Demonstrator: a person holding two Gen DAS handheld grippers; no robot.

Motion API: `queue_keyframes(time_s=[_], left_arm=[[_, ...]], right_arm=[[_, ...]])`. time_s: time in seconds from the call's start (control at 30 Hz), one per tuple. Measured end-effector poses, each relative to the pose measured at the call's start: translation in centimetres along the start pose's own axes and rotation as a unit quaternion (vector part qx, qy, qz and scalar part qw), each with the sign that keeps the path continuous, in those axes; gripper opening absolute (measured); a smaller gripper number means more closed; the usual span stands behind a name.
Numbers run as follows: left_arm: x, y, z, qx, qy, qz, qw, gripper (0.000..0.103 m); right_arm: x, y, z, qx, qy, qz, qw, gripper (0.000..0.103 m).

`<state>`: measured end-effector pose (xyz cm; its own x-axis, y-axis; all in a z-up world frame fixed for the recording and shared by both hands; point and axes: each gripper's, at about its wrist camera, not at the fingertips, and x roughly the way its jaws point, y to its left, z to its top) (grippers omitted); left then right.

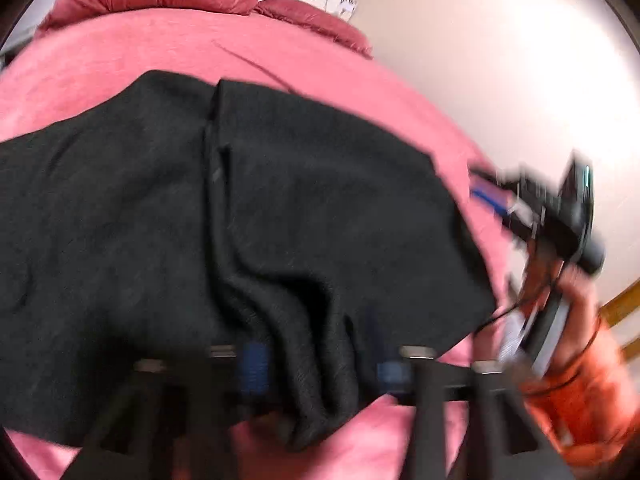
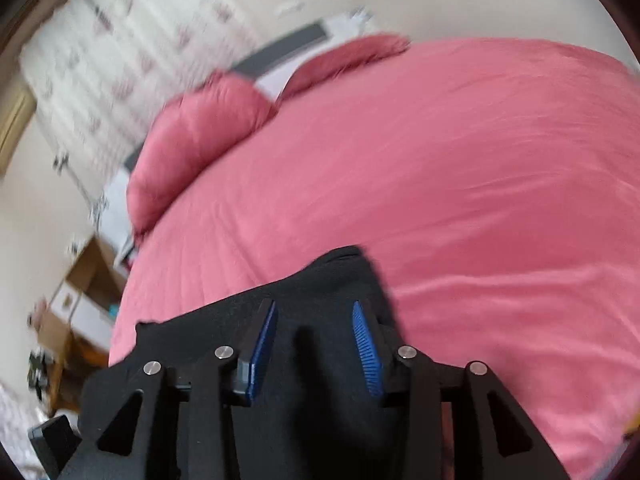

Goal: Fold large clothes

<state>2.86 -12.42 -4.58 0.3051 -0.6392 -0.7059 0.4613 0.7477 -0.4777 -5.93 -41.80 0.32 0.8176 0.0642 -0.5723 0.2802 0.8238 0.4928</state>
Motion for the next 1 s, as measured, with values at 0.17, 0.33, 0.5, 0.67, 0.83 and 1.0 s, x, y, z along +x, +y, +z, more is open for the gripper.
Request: queue_keyframes(time_s=[0.17,0.33,0.5,0.67,0.83,1.0], left_arm=[[0.9,2.9,1.8,-0.119,-0.021,-0.027,0.9923,0.082],[2.1,3.3,3.4,-0.171,-0.022,-0.03,0.9845,0.057],[1.9,3.7,4.8,-0.128,-0.009,0.01,0.9917,0.023],[-0.7,2.9,5.2,-0.069,-0.05,0.01,0.9963,0.014],[1.3,2.2,4.0,-0.013,-0.04,0.077,0.9961,0.015],[1.3,3.6,2.6,0.003,-0.044,0.062,0.9971,0.02]], right_arm=[[-2.4,-4.3,-2.7,0.059,-0.002,-0.026,0.998,0.042],[0.2,-4.2,0.0,0.056,0.024,0.002,0.998,0.042],[7.5,-4.1,5.2,0.058,0.124,0.043,0.99,0.043],[11.6,-1.2,7.6,-0.014,0.181,0.044,0.982,0.011],[11.7,-0.5,7.9,-0.043,0.11,-0.004,0.993,0.002],[9.8,-3.3,5.4,0.04,0.08,-0.001,0.996,0.032]])
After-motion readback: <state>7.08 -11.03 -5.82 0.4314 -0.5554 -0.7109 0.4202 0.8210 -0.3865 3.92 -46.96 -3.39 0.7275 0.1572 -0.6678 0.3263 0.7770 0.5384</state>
